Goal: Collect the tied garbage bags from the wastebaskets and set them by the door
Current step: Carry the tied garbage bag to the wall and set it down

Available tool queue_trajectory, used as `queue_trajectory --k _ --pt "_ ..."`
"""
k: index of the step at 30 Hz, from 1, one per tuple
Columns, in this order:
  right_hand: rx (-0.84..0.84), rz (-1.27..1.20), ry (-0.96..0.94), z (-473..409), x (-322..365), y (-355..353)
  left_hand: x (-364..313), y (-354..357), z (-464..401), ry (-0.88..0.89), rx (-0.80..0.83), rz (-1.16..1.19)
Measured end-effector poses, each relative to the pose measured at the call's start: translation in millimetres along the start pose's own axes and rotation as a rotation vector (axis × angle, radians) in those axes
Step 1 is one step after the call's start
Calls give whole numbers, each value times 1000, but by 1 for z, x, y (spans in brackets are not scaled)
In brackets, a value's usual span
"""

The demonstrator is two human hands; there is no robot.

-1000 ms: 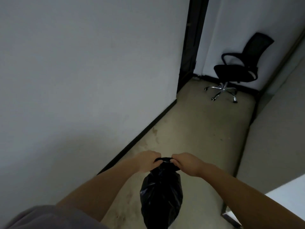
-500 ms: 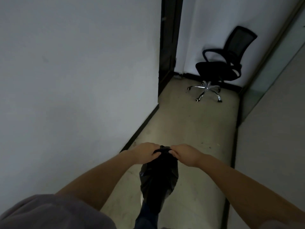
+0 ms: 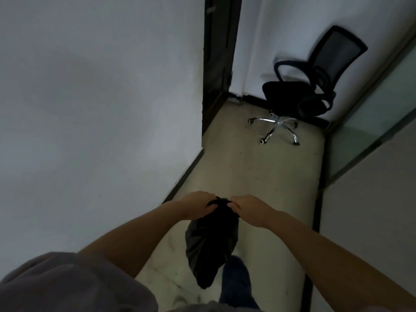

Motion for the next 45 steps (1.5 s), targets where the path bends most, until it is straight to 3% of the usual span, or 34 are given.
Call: queue_trajectory --k 9,15,24,32,38,45 --pt "186 -15 -188 -141 -52 -61 59 -44 -131 -270 -10 122" --pt "242 -43 -202 -236 -80 -62 118 -60 -200 -321 -116 218" --pt "241 -41 -124 -414 -117 11 263 -58 -296 -372 -118 -39" --pt "319 44 -72 -532 -152 102 385 -59 -296 -306 -174 -667" --pt "360 111 -49 -577 -183 178 400 -49 -292 -70 -212 -893" --pt "388 196 6 -590 -224 238 411 -42 -292 -34 -261 -899"
Point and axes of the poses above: each hand's wrist, its own z-axis away from the middle knuckle, its own y-axis out of the palm, x = y × z, the point moved 5 cm from there along -z, towards the middle knuckle, and after that the axes turned 2 degrees about y, right-handed, at the moved point
